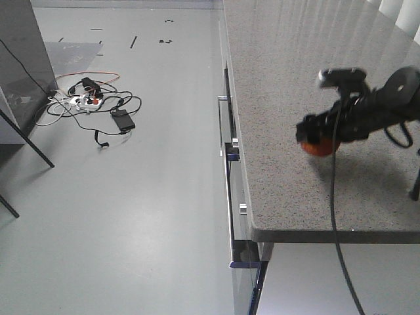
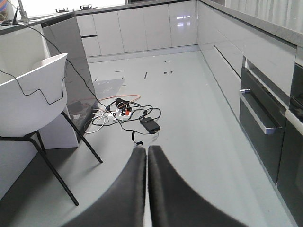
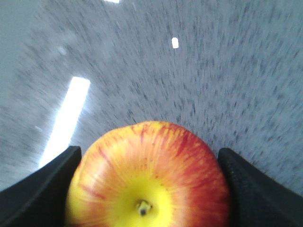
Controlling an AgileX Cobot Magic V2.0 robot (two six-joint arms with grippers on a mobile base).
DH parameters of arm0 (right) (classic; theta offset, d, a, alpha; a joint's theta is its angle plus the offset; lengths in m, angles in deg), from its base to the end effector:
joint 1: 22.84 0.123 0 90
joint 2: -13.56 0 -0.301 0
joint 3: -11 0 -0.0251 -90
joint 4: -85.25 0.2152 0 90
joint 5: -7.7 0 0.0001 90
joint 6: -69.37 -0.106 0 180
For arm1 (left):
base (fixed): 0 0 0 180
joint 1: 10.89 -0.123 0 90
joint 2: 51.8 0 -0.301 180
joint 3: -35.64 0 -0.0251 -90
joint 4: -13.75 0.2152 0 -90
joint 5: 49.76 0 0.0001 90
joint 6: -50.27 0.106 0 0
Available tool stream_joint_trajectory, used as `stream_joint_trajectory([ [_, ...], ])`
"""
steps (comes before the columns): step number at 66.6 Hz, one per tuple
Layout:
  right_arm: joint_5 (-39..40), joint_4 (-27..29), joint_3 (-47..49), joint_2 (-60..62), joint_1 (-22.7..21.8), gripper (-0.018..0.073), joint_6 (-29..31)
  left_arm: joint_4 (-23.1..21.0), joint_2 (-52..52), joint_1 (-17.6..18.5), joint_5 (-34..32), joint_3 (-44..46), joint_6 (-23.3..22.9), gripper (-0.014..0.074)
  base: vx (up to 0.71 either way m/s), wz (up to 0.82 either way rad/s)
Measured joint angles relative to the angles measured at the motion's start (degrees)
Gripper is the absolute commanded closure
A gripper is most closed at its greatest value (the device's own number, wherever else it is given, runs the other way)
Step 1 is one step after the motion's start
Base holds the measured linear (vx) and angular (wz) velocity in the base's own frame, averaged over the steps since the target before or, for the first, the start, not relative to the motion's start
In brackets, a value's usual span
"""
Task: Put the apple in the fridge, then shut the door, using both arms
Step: 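Close the right gripper on the apple and lift it up, then drive the base away from the counter holding the apple in the right gripper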
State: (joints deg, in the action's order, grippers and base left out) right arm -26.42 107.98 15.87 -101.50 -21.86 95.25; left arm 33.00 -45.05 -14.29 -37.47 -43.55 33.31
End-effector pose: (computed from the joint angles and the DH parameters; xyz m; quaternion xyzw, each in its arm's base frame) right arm 0.4010 0.0299 0.2631 -0.0987 0.9359 0.0868 0.3268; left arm 0.0183 0.0086 0.1846 -0.0331 0.7514 0.0567 0.6566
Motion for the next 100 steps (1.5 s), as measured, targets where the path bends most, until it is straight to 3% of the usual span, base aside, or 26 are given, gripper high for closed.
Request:
stream_joint_trajectory([
  [12,-2.1,6.5,2.0,11.1,0.0,0.0377,4.9,0.0,0.0,0.0,0.0,0.0,0.0,0.0604,0.0,0.0],
  [28,-11.8,13.6,2.2,26.7,0.0,0.0377,8.9,0.0,0.0,0.0,0.0,0.0,0.0,0.0604,0.0,0.0],
  [51,-18.6,14.1,2.2,38.1,0.0,0.0377,9.0,0.0,0.0,0.0,0.0,0.0,0.0,0.0604,0.0,0.0],
  [100,-19.0,14.1,2.2,39.1,0.0,0.0377,9.0,0.0,0.0,0.0,0.0,0.0,0.0,0.0604,0.0,0.0],
])
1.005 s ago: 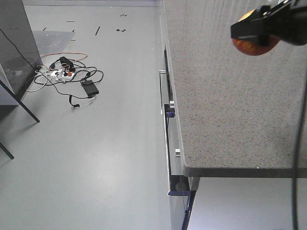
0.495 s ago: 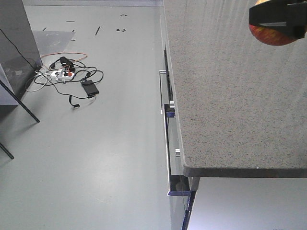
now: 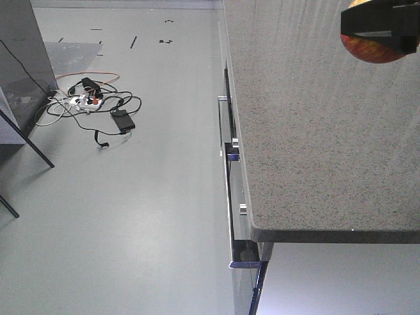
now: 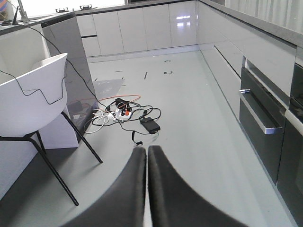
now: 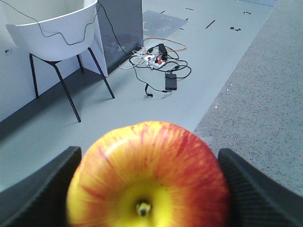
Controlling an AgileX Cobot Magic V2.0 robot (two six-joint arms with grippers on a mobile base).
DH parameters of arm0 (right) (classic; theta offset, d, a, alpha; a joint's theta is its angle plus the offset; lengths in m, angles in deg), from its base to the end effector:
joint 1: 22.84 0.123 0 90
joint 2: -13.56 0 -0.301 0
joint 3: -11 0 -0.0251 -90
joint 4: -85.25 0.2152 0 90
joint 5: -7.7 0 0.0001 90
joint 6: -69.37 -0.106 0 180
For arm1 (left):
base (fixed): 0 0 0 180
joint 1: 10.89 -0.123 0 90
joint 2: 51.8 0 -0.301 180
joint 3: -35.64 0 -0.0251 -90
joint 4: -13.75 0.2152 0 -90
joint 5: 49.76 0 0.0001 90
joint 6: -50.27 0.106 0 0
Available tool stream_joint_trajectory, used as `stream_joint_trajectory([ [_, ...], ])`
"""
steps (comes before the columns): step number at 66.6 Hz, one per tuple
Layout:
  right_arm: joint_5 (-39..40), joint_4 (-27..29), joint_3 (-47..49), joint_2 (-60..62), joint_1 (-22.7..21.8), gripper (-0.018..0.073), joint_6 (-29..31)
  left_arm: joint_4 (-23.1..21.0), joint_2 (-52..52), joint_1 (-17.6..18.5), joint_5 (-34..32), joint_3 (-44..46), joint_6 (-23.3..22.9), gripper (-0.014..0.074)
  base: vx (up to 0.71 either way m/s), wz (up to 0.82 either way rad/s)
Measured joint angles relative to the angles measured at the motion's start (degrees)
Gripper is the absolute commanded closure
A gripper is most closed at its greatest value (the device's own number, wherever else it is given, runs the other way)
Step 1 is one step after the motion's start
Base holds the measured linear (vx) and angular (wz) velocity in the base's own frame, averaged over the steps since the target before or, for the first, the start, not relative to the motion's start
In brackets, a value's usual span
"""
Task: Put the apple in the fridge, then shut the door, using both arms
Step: 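Drive the base away from the counter holding the apple in the right gripper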
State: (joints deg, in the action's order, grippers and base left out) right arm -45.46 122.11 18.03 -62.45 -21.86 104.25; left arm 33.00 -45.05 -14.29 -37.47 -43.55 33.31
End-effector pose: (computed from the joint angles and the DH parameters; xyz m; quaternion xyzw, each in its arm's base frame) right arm 0.2018 0.0544 0.4751 -0.2142 0.8034 0.1657 0.5303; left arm 0.0183 0.0086 0.1846 -0.0331 0.7514 0.0567 0.6566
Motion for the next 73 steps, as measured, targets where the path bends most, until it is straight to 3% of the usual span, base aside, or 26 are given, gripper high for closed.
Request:
stream_joint_trajectory([
  [73,-0.1,0.0,0.0,0.0,0.0,0.0377,0.1,0.0,0.0,0.0,0.0,0.0,0.0,0.0604,0.0,0.08],
])
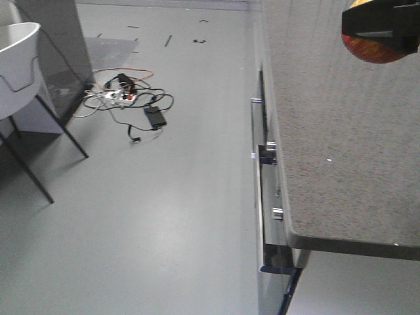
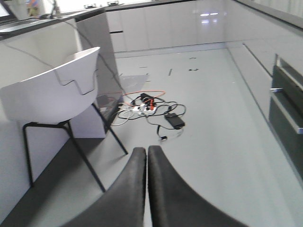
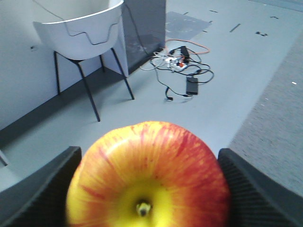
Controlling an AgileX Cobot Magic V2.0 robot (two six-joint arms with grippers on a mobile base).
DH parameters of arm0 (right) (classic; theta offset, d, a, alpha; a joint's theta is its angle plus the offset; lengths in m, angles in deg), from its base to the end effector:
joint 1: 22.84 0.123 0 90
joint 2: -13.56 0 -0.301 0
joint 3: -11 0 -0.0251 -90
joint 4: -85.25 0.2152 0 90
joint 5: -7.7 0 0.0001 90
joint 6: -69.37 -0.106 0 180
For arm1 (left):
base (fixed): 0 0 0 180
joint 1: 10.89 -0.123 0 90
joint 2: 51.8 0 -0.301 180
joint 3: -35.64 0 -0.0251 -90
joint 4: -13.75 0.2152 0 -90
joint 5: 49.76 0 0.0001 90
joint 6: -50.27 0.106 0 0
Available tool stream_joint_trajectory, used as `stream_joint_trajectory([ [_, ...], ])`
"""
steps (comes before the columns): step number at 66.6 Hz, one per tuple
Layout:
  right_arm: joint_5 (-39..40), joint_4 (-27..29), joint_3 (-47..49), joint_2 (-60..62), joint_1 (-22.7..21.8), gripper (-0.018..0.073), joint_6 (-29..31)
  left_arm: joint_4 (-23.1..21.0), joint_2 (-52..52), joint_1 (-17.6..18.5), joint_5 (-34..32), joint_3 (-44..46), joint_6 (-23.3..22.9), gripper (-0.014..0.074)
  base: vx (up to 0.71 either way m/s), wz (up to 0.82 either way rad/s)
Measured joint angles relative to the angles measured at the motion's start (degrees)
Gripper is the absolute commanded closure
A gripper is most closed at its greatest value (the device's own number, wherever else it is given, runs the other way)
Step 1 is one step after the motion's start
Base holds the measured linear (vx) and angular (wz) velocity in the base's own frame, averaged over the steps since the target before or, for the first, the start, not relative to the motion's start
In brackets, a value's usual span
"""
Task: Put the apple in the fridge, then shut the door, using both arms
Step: 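Drive the base away from the counter holding the apple in the right gripper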
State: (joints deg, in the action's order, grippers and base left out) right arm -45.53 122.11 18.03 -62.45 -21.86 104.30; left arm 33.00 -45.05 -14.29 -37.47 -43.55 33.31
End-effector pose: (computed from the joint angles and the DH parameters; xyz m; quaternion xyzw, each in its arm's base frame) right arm 0.2017 0.0544 0.4750 -0.2148 0.8035 0.1657 0.5299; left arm 0.0183 0.0086 0.1846 -0.0331 0.7514 0.0567 0.6566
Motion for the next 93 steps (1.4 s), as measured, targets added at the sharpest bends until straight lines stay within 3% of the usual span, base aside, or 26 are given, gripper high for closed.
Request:
stream_joint_trajectory([
  [93,-0.1,0.0,0.0,0.0,0.0,0.0377,0.0,0.0,0.0,0.0,0.0,0.0,0.0,0.0604,-0.03,0.31],
])
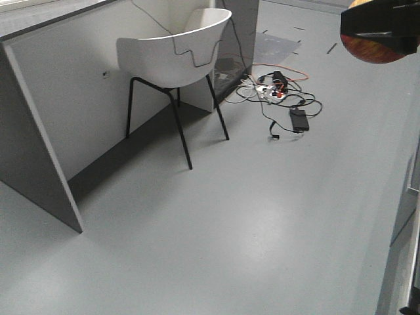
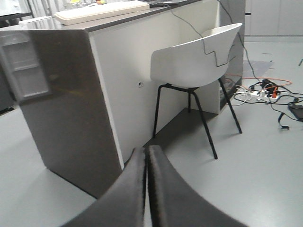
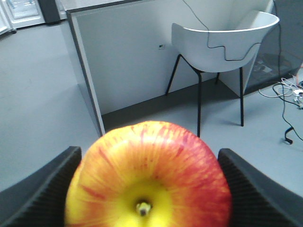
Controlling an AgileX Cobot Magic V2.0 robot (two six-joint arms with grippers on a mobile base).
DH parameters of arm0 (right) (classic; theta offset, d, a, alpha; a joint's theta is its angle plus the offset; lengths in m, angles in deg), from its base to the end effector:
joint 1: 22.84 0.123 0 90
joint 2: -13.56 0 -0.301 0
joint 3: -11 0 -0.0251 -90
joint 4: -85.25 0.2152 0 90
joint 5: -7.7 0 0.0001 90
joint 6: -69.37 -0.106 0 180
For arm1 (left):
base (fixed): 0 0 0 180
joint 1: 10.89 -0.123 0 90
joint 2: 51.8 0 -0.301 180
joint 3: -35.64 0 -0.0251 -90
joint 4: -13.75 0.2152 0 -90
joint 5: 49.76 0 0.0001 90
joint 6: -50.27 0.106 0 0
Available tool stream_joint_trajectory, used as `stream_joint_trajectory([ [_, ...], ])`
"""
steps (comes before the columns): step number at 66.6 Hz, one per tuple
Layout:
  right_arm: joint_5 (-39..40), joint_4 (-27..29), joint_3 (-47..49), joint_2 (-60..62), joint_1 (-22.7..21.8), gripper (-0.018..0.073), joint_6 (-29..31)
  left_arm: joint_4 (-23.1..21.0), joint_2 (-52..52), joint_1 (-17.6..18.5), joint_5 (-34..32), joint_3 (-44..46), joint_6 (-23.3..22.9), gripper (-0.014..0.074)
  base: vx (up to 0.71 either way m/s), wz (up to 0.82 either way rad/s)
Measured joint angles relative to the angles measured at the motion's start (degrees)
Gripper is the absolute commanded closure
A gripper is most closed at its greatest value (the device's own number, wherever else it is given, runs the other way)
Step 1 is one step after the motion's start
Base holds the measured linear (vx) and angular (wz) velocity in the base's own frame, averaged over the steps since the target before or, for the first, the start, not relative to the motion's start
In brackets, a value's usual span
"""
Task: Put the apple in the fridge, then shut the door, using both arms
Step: 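Drive the base away from the counter holding the apple in the right gripper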
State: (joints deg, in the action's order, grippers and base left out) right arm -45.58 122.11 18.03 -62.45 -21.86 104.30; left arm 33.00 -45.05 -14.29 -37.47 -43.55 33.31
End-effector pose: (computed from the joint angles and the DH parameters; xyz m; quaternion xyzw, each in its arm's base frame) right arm 0.2017 0.0545 0.4749 -0.2150 0.8037 0.1658 0.5295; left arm 0.0183 0.0086 0.1846 -0.0331 0.7514 0.0567 0.6566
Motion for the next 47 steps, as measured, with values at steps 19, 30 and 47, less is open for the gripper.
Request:
stream_joint_trajectory([
  [19,0.0,0.0,0.0,0.0,0.0,0.0377,0.0,0.0,0.0,0.0,0.0,0.0,0.0,0.0604,-0.02,0.28],
  [30,0.0,0.0,0.0,0.0,0.0,0.0377,0.0,0.0,0.0,0.0,0.0,0.0,0.0,0.0604,-0.02,0.33],
  [47,0.0,0.0,0.0,0.0,0.0,0.0376,0.0,0.0,0.0,0.0,0.0,0.0,0.0,0.0604,-0.01,0.34],
])
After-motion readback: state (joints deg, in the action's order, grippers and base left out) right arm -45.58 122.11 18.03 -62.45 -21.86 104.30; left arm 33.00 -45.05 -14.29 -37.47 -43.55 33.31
